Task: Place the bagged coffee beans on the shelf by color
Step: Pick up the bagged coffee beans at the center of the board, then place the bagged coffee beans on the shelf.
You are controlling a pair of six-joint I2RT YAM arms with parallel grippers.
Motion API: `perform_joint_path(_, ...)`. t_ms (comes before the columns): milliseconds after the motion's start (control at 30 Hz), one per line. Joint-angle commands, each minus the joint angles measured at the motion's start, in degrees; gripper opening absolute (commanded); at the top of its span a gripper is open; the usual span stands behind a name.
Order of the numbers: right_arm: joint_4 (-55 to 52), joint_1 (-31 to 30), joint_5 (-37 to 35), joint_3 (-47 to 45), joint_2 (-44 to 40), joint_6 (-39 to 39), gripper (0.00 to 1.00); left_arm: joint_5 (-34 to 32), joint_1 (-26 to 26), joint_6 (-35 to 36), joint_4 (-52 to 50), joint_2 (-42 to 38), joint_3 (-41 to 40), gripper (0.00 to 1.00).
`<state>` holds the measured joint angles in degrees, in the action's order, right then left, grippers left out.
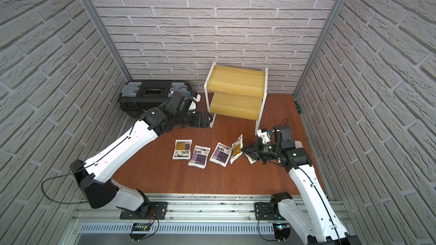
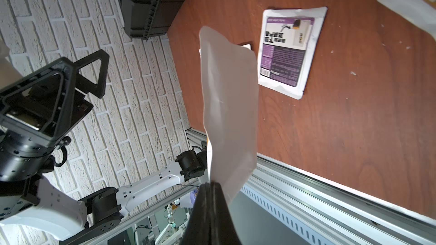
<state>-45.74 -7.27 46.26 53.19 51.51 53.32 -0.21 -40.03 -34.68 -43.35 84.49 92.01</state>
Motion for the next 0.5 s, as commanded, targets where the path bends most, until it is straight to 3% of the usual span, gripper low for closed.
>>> perform_joint_path(0,3.13,-3.41,-0.08,7.91,2.46,2.92,0.02,-0.39,2.57,-0.17,1.14,-2.94,3.67,0.98)
perform_joint_path(200,6.67,-7.77,-1.16,25.05,11.25,5.54,0.03,1.41,8.47,1.08,0.53,-2.93,9.97,0.99)
perform_joint_path(467,9.00,-8.12,-4.90,51.05,28.13,5.92,0.03,6.09,17.41,3.07,0.16,2.79,20.47,0.99)
